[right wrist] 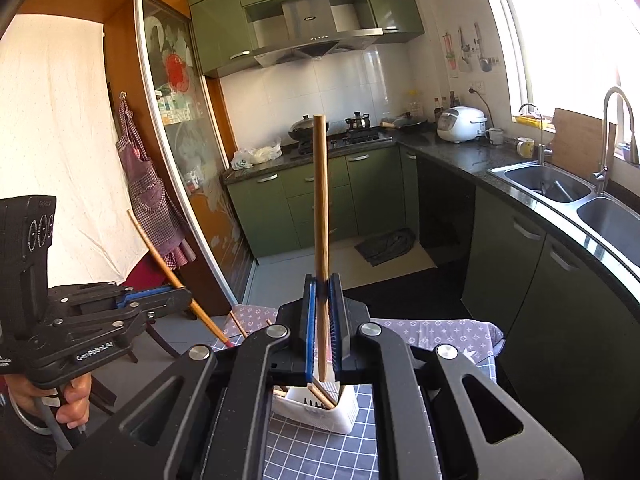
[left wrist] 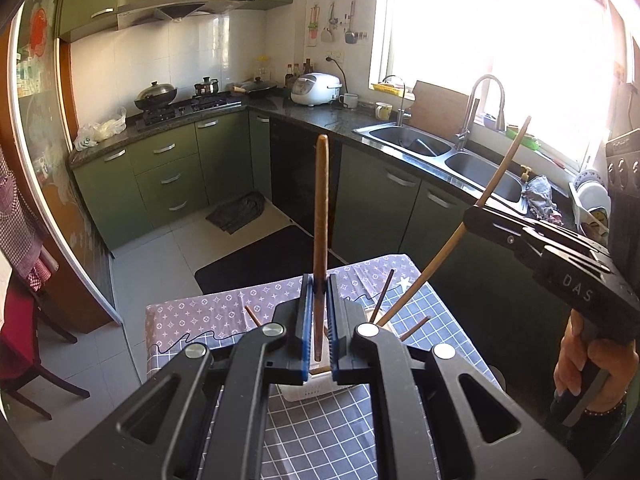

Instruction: Organize utensils

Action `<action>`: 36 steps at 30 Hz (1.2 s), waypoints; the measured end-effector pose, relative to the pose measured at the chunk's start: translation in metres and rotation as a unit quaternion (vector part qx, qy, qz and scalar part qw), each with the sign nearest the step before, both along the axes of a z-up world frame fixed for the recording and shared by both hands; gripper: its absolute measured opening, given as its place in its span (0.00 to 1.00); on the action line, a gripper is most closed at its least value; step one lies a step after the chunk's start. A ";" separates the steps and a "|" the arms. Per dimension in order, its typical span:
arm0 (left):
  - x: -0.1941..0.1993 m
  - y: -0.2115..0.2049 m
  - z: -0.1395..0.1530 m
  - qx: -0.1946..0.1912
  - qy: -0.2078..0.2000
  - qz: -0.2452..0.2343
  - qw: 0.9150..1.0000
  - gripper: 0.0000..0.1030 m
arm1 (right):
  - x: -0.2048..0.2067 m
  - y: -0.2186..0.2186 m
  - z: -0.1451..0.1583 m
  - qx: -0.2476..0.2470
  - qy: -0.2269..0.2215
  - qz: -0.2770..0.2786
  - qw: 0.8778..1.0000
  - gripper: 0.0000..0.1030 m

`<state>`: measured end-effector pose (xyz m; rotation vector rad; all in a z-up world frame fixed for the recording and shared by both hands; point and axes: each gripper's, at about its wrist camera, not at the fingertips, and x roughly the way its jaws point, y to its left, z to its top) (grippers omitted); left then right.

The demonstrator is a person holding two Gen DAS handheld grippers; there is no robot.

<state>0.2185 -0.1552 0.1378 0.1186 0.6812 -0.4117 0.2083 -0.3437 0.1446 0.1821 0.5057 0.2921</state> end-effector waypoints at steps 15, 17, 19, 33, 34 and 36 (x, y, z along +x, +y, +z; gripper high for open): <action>0.033 -0.008 -0.065 0.031 0.056 0.005 0.998 0.12 | 0.030 0.048 -0.051 -0.041 0.064 0.028 0.997 0.12; 0.031 -0.007 -0.065 0.032 0.053 0.007 0.998 0.24 | 0.030 0.048 -0.052 -0.044 0.063 0.029 0.997 0.14; 0.028 -0.006 -0.063 0.032 0.044 0.011 0.998 0.33 | 0.025 0.048 -0.051 -0.042 0.060 0.030 0.997 0.14; -0.116 0.067 -0.039 -0.030 -0.108 0.059 0.992 0.94 | -0.166 0.009 -0.025 -0.005 -0.110 -0.024 0.994 0.96; -0.128 0.072 -0.047 -0.032 -0.105 0.063 0.992 0.94 | -0.183 0.009 -0.034 -0.011 -0.119 -0.034 0.992 0.96; -0.149 0.080 -0.063 -0.031 -0.094 0.074 0.992 0.94 | -0.210 0.012 -0.055 -0.026 -0.128 -0.049 0.990 0.96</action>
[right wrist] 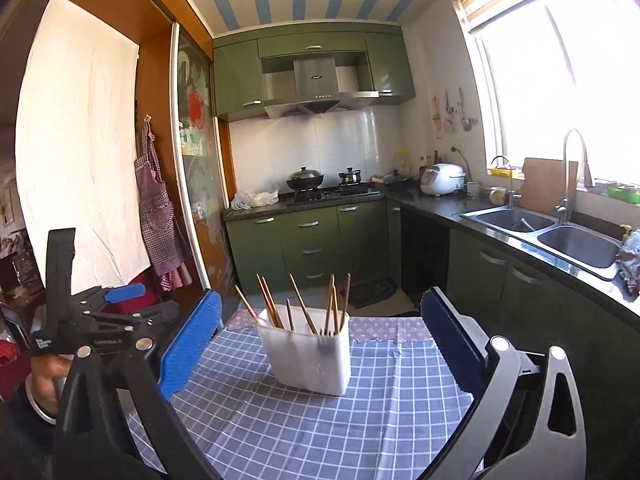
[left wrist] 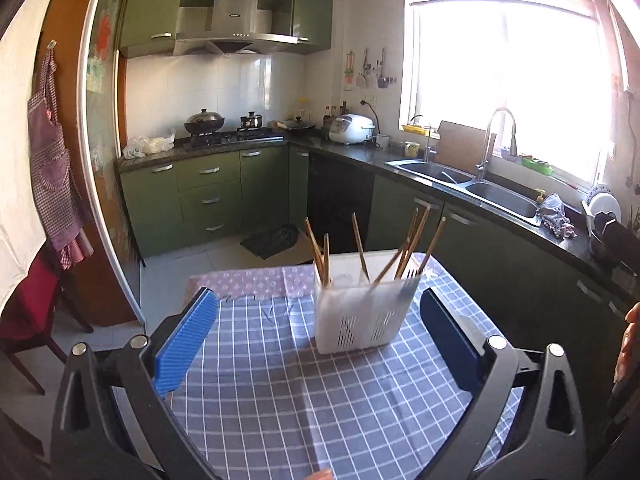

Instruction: Organize utensils

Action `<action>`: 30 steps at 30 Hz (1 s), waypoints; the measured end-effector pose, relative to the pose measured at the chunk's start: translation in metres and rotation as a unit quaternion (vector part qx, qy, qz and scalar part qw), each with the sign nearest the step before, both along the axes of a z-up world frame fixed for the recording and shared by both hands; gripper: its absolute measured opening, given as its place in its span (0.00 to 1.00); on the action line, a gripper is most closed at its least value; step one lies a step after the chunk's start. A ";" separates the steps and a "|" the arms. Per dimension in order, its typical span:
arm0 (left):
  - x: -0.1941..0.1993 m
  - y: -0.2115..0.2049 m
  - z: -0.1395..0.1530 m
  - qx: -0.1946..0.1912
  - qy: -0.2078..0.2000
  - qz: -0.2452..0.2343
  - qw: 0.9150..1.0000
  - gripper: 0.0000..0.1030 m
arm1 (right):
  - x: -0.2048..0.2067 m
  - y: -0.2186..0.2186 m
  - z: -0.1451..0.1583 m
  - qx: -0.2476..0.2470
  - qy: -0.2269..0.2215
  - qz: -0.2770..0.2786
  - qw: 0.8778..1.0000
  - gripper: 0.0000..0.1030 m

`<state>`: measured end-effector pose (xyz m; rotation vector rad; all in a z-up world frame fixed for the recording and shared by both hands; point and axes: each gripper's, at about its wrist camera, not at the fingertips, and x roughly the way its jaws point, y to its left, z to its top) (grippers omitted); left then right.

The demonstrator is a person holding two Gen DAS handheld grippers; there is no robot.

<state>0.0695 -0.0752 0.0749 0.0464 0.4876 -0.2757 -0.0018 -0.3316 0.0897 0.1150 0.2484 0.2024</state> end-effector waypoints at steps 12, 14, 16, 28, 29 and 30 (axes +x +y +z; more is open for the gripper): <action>-0.105 0.028 -0.024 -0.012 -0.043 0.037 0.998 0.94 | -0.096 0.036 -0.064 -0.038 -0.001 -0.022 0.999 0.96; -0.117 0.030 -0.022 -0.014 -0.052 0.045 0.998 0.94 | -0.102 0.039 -0.066 -0.033 0.002 -0.027 0.999 0.96; -0.124 0.034 -0.022 -0.026 -0.053 0.045 0.997 0.94 | -0.101 0.041 -0.068 -0.031 0.007 -0.033 0.999 0.96; -0.130 0.041 -0.035 -0.027 -0.031 0.064 0.997 0.94 | -0.090 0.051 -0.080 -0.037 0.034 -0.042 0.998 0.96; -0.129 0.041 -0.036 -0.026 -0.030 0.064 0.997 0.94 | -0.089 0.052 -0.081 -0.038 0.034 -0.041 0.998 0.96; -0.129 0.040 -0.037 -0.024 -0.029 0.065 0.997 0.94 | -0.090 0.053 -0.081 -0.040 0.034 -0.041 0.998 0.96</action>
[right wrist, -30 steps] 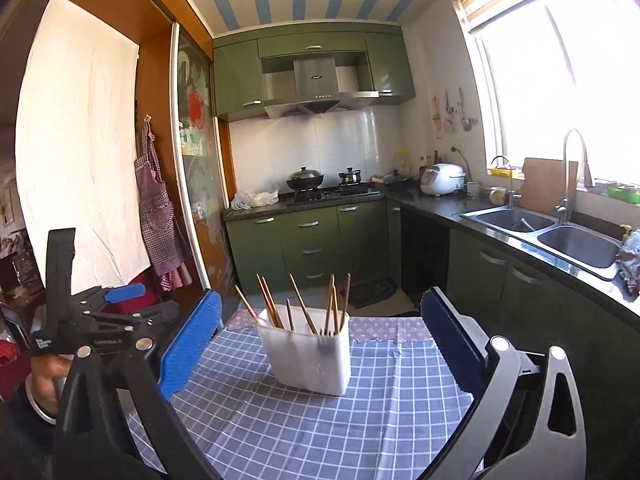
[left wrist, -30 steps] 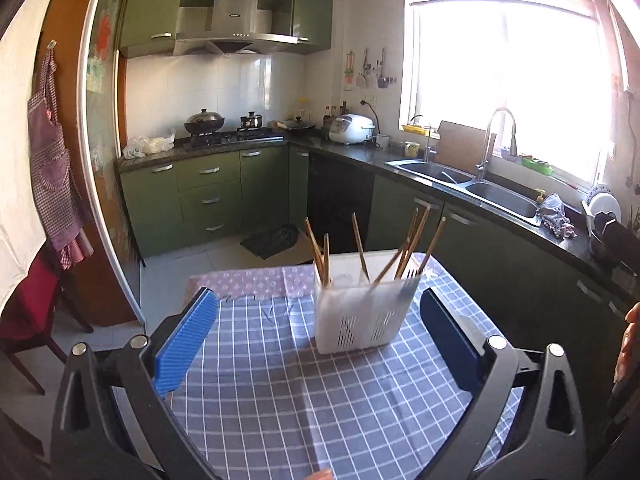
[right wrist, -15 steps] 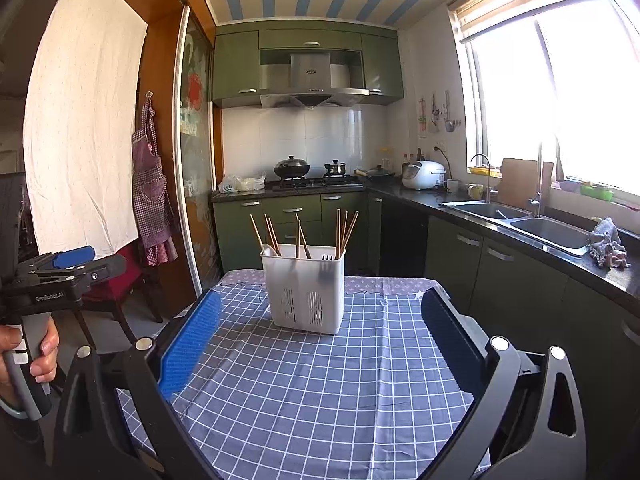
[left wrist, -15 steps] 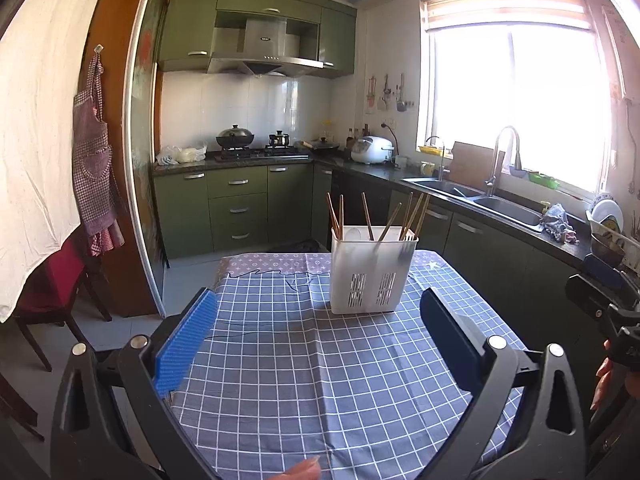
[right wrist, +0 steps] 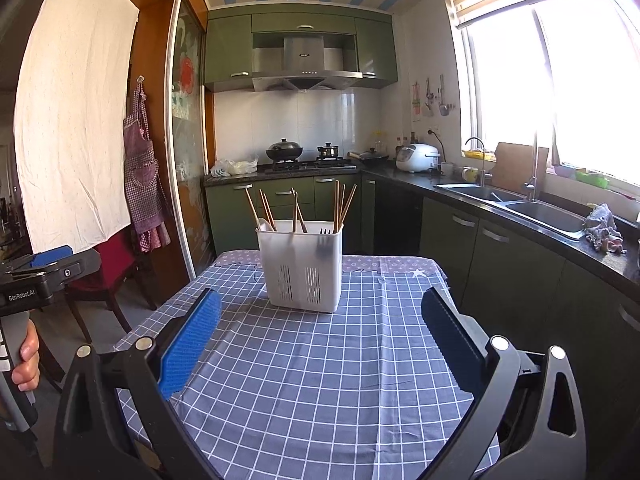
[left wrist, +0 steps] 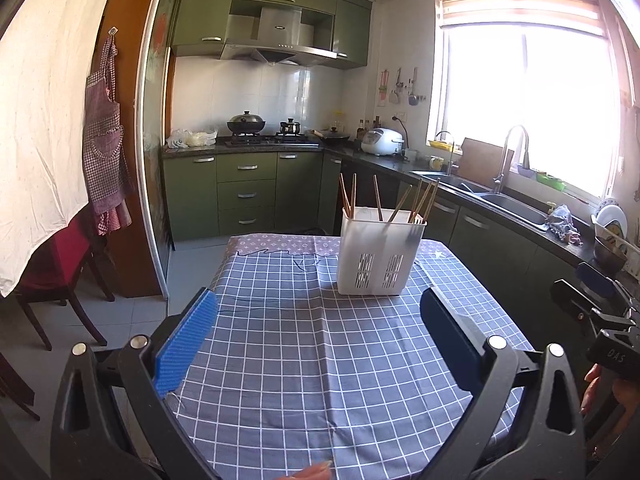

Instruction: Organize utensils

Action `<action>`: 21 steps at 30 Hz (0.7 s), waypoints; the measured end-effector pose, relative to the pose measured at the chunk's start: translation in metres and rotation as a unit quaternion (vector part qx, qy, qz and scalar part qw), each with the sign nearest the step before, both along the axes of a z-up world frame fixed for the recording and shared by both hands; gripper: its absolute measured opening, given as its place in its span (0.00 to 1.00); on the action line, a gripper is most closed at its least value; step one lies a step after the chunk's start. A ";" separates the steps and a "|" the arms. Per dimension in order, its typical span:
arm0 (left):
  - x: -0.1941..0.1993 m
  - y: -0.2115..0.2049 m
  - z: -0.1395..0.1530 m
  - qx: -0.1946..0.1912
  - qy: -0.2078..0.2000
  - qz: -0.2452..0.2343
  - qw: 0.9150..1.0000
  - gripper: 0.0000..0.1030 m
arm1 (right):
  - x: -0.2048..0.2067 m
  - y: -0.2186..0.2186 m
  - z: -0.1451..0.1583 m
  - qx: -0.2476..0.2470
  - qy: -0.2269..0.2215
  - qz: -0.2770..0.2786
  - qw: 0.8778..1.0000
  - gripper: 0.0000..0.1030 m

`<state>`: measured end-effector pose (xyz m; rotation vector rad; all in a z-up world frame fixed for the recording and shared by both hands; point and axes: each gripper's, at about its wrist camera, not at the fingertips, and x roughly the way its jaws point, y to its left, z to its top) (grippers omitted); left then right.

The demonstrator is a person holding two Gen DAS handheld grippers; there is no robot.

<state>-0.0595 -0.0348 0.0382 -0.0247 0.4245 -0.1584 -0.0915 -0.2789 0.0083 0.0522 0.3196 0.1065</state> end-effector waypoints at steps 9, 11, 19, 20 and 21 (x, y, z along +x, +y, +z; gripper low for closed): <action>0.002 -0.001 -0.004 0.000 0.006 -0.005 1.000 0.94 | 0.004 0.008 0.000 -0.004 0.003 0.010 1.000 0.96; 0.002 -0.001 -0.004 -0.001 0.007 -0.004 1.000 0.94 | 0.004 0.009 0.000 -0.005 0.003 0.011 1.000 0.96; 0.001 -0.002 -0.004 0.006 0.003 0.005 1.000 0.94 | 0.008 0.012 -0.001 -0.005 0.009 0.018 1.000 0.96; 0.002 -0.002 -0.004 0.005 0.004 0.004 1.000 0.94 | 0.007 0.013 -0.002 -0.005 0.009 0.018 1.000 0.96; 0.001 -0.002 -0.004 0.004 0.004 0.003 1.000 0.94 | 0.007 0.013 -0.002 -0.005 0.009 0.019 1.000 0.96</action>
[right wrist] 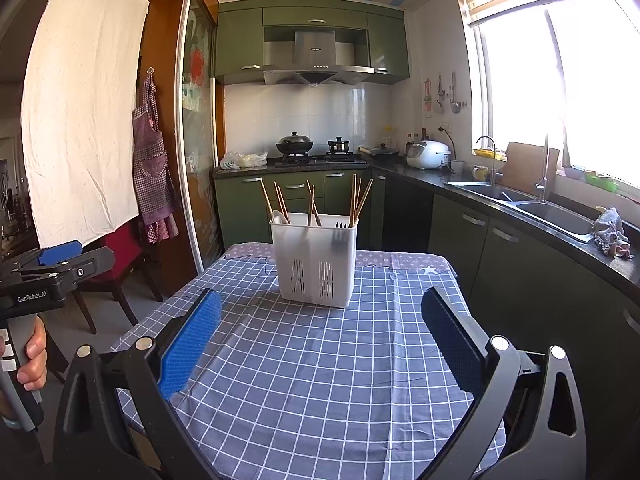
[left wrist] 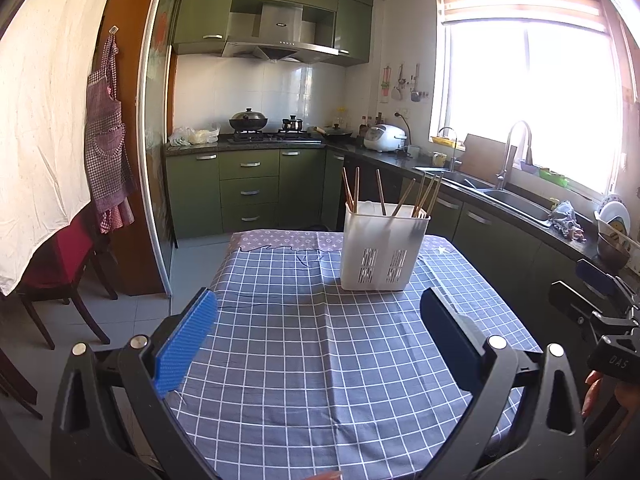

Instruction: Organize utensils

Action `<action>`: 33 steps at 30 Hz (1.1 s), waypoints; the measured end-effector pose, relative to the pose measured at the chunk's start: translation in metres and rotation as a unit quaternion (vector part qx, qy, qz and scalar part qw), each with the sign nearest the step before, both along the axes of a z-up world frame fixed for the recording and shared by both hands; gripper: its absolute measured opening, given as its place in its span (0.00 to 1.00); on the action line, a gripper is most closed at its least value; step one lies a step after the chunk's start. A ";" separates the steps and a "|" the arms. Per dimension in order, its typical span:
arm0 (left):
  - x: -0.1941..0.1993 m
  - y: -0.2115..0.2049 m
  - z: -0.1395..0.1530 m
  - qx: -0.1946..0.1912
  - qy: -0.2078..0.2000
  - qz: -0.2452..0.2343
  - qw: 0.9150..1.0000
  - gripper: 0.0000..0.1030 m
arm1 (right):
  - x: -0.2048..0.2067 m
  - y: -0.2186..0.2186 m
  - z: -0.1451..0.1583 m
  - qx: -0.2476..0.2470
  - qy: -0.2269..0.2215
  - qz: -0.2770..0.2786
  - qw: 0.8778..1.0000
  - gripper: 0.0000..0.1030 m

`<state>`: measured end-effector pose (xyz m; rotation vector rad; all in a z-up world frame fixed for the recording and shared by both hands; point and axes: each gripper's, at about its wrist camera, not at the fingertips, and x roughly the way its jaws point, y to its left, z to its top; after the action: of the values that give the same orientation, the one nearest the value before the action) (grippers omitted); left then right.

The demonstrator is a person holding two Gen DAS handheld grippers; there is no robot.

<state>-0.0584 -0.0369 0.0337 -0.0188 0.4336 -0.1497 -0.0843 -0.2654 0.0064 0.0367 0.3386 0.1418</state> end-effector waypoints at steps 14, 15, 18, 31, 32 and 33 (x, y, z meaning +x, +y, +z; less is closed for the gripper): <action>0.001 -0.002 -0.001 0.000 0.007 -0.003 1.000 0.94 | 0.002 0.001 -0.002 0.001 0.003 0.004 1.000 0.96; 0.001 -0.002 -0.002 0.000 0.008 -0.003 1.000 0.94 | 0.002 0.001 -0.002 0.002 0.004 0.005 1.000 0.96; 0.002 -0.002 -0.002 -0.001 0.009 -0.003 1.000 0.94 | 0.001 0.002 -0.002 0.002 0.005 0.006 1.000 0.96; 0.001 -0.003 -0.002 0.001 0.009 -0.004 1.000 0.94 | 0.002 0.000 -0.001 0.004 0.005 0.008 1.000 0.96; 0.001 -0.003 -0.002 0.001 0.009 -0.004 1.000 0.94 | 0.002 0.000 -0.001 0.005 0.005 0.008 1.000 0.96; 0.001 -0.004 -0.002 0.001 0.009 -0.004 1.000 0.94 | 0.002 0.000 -0.001 0.005 0.005 0.008 1.000 0.96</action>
<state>-0.0571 -0.0406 0.0314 -0.0176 0.4524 -0.1564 -0.0826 -0.2654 0.0053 0.0442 0.3485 0.1583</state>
